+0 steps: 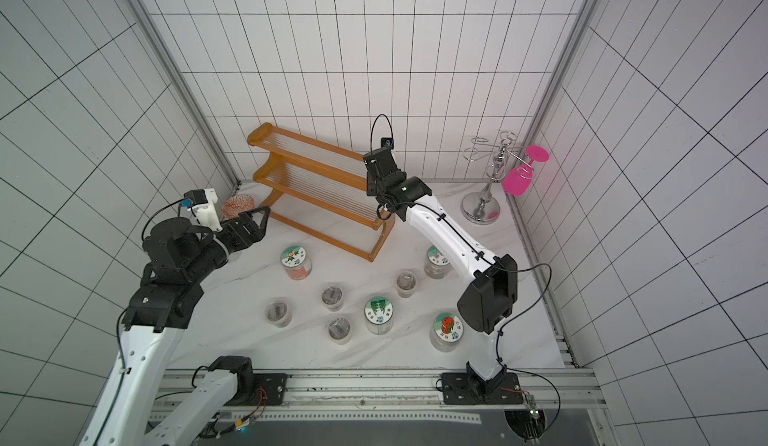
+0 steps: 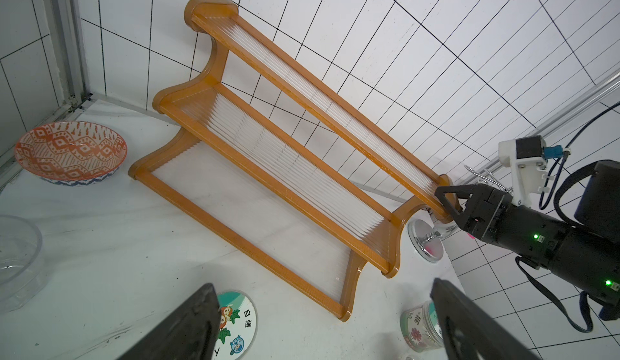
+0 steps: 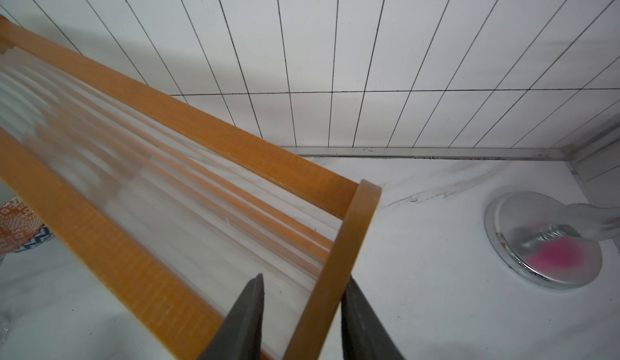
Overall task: Place the seed container on the shelf
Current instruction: Move the shelf to the center of the board.
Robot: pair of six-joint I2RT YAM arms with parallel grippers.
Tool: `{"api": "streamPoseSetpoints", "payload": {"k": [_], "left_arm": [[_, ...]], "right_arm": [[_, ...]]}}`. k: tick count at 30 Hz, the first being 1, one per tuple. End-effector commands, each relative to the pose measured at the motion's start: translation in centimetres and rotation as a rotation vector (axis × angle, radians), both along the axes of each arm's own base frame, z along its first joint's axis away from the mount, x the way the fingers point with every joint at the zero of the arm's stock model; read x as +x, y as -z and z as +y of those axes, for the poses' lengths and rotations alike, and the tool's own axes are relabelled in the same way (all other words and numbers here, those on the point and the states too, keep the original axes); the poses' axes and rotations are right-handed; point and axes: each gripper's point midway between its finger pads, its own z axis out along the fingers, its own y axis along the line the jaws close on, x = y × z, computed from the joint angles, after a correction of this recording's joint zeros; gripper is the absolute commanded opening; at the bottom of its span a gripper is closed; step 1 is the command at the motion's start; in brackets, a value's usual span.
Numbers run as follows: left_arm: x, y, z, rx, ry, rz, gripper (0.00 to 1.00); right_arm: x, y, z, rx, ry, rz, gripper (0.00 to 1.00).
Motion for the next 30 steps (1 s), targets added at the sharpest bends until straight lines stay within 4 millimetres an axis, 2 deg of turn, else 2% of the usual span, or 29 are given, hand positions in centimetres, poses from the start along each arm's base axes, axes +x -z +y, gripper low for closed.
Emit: {"api": "streamPoseSetpoints", "payload": {"k": [1,8,17,23,30], "left_arm": [[0.1,0.0,-0.2,0.004,0.015,-0.005,0.99],[0.2,0.2,-0.4,0.005,0.027,0.001,0.99],[0.4,0.0,-1.1,-0.001,0.072,0.006,0.99],[0.3,0.2,-1.7,0.009,0.107,0.008,0.99],[0.3,0.7,-2.2,0.025,0.145,0.013,0.99]], "right_arm": [[-0.2,-0.1,-3.4,-0.019,0.057,0.007,0.34],[-0.1,0.5,-6.9,-0.006,0.074,0.019,0.3],[0.1,1.0,-10.1,0.004,0.054,0.024,0.27],[0.3,0.8,-11.5,0.003,0.034,0.018,0.25],[0.7,0.9,-11.9,-0.007,-0.012,0.018,0.24]]}}
